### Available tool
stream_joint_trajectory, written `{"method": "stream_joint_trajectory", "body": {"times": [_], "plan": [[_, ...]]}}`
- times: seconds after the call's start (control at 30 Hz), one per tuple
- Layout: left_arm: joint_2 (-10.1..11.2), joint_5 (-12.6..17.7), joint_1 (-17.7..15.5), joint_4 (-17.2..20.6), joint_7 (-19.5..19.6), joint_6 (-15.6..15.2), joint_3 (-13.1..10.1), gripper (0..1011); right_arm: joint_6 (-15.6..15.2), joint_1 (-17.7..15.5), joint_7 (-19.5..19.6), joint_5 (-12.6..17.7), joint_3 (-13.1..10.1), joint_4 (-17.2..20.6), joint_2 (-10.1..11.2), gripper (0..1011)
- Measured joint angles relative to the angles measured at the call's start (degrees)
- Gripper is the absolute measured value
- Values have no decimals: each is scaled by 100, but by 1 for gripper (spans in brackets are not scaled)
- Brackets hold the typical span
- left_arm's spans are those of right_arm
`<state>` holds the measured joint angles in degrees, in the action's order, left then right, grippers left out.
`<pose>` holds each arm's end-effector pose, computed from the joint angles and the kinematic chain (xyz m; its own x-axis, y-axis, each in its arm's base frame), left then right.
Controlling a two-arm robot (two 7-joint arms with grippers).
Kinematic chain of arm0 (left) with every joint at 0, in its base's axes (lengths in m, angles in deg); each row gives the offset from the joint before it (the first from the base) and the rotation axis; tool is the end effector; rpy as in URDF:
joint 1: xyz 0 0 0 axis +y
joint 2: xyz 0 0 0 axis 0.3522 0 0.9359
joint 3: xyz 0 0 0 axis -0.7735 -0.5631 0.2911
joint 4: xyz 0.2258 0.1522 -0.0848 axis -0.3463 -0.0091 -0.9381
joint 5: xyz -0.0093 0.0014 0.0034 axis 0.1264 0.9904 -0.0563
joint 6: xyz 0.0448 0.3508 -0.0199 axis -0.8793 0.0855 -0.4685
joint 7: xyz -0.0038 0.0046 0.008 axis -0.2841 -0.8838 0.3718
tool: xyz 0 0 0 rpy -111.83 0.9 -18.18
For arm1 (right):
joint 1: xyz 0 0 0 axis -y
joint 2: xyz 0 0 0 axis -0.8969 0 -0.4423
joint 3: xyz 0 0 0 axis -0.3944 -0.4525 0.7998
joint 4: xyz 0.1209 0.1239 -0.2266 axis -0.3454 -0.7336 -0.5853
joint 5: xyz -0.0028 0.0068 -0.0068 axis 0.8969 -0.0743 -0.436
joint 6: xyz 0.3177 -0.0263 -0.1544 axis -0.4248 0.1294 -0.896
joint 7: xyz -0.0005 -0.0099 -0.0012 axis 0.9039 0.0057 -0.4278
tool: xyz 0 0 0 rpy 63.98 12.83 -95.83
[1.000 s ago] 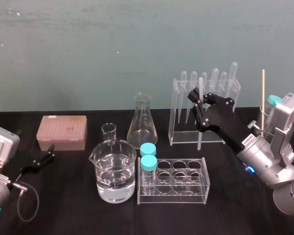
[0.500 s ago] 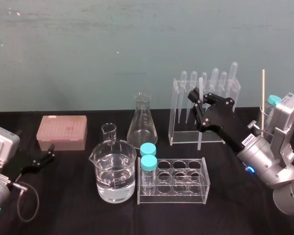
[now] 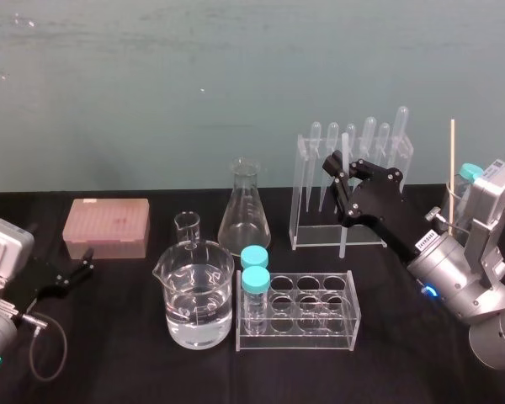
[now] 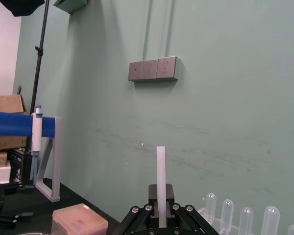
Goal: Pick up the stirring rod with one hand, then place it down.
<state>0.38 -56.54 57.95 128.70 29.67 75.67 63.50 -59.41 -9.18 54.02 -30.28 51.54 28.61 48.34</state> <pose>0.4002 0.0679 -0.3069 0.2926 0.8802 0.3738 -0.9551 0.2876 0.0705 0.4450 -0.0407 -0.2679 0.5956 -0.7766 0.2052 0.6944 0.6262 0.3546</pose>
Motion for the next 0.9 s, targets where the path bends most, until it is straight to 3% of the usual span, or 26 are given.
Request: {"method": "stream_joint_trajectory", "body": {"times": [0.17, 0.37, 0.9], "plan": [[0, 0, 0, 0, 0, 0, 0, 1000, -1, 0, -8, -2, -10, -1, -6, 67], [0, 0, 0, 0, 0, 0, 0, 1000, -32, 5, -306, 111, -33, -5, -15, 67], [0, 0, 0, 0, 0, 0, 0, 1000, -439, -108, -589, 185, -6, 131, 43, 67]]}}
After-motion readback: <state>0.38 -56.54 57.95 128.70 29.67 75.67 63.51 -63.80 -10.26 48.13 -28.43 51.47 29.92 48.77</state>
